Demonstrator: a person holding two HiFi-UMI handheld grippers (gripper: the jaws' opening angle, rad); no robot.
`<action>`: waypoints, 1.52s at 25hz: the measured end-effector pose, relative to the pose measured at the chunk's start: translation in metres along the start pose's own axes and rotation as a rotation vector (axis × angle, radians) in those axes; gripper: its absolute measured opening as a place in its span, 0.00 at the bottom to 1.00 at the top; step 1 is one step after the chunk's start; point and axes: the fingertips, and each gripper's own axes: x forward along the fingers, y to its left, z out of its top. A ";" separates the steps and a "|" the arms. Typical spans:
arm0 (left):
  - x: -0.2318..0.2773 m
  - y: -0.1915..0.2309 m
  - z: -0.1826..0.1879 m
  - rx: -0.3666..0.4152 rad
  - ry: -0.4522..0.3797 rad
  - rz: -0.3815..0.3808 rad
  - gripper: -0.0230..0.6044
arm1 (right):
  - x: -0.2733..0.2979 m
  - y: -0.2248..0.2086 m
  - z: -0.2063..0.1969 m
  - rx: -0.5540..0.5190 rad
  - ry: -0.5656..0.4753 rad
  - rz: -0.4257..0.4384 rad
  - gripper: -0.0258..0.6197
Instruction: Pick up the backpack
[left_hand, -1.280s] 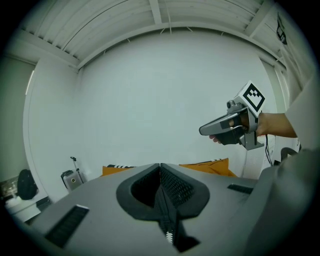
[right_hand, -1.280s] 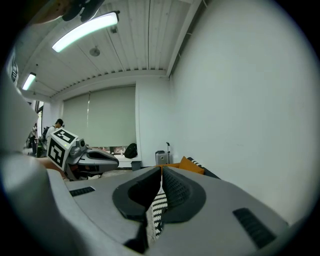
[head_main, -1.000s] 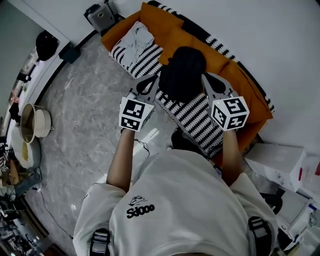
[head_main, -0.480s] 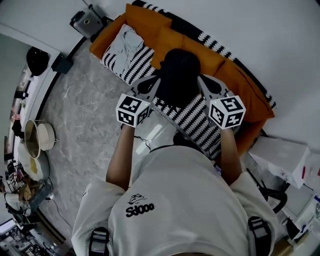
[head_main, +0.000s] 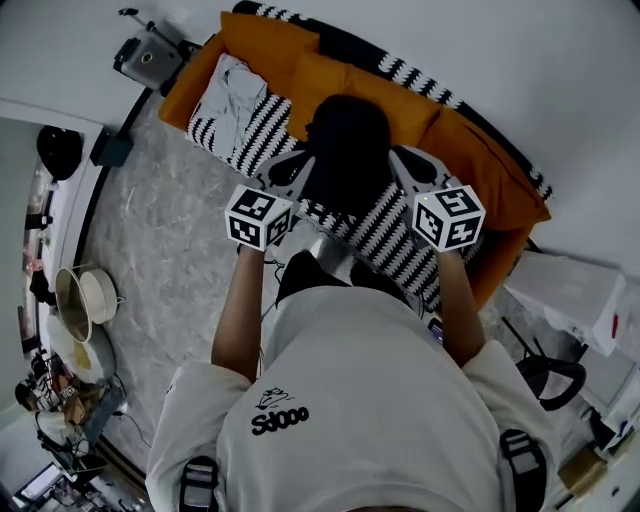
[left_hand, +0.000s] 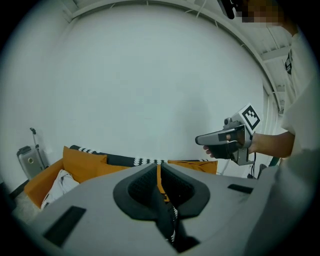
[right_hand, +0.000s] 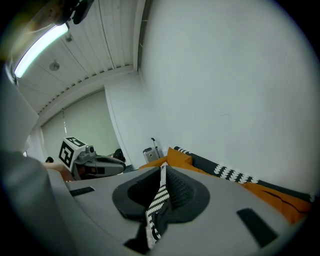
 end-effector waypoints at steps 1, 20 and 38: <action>0.004 0.005 -0.001 -0.001 0.005 -0.011 0.07 | 0.004 -0.002 -0.001 0.006 0.004 -0.010 0.10; 0.047 0.109 -0.061 0.010 0.160 -0.412 0.08 | 0.092 0.012 -0.033 0.133 0.031 -0.351 0.10; 0.117 0.135 -0.126 -0.051 0.277 -0.477 0.21 | 0.147 -0.031 -0.106 0.210 0.135 -0.315 0.24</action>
